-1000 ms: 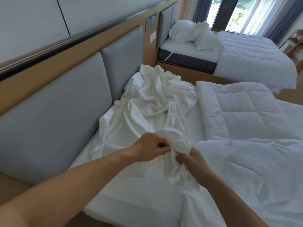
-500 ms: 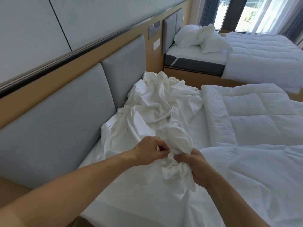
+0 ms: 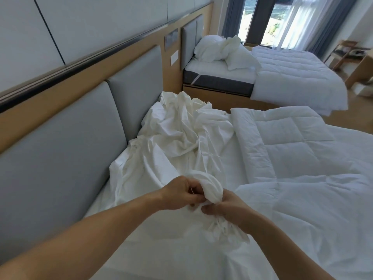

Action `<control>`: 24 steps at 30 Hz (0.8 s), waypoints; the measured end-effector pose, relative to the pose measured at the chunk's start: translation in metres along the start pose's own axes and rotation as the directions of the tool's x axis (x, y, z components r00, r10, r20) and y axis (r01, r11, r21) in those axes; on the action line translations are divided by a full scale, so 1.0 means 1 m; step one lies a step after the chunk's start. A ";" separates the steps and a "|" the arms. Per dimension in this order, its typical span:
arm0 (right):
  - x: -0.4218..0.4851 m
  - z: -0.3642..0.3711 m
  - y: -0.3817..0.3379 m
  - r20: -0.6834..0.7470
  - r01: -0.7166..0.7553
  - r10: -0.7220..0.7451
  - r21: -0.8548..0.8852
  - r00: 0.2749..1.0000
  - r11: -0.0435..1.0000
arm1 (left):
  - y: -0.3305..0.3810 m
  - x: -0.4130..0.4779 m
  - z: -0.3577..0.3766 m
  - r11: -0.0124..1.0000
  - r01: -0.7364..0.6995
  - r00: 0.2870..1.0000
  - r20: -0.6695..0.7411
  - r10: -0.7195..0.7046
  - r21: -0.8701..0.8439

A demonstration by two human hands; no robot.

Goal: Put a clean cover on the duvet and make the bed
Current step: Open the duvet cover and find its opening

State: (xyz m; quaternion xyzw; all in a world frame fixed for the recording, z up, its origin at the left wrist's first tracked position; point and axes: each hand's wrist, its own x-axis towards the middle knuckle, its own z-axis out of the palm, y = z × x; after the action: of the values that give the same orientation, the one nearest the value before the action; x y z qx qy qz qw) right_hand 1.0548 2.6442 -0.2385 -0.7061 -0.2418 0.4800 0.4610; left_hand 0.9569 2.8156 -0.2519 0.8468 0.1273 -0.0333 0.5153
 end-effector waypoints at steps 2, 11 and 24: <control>0.001 -0.001 -0.006 -0.056 -0.023 0.025 0.026 0.998 0.999 | -0.016 -0.003 -0.009 0.999 0.036 0.997 0.075 -0.037 0.020; 0.006 0.014 -0.020 -0.179 -0.111 0.122 0.071 0.976 0.991 | -0.046 -0.005 -0.039 0.996 -0.015 0.999 0.038 0.012 0.090; 0.010 0.026 -0.034 -0.188 0.036 0.024 0.310 0.982 0.950 | -0.007 0.002 -0.055 0.986 -0.047 0.998 0.027 0.052 -0.158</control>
State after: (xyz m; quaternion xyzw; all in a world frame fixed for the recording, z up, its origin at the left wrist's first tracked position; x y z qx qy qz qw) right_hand 1.0384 2.6782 -0.2161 -0.6662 -0.1203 0.4416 0.5889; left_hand 0.9528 2.8675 -0.2324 0.8057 0.1002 -0.0234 0.5833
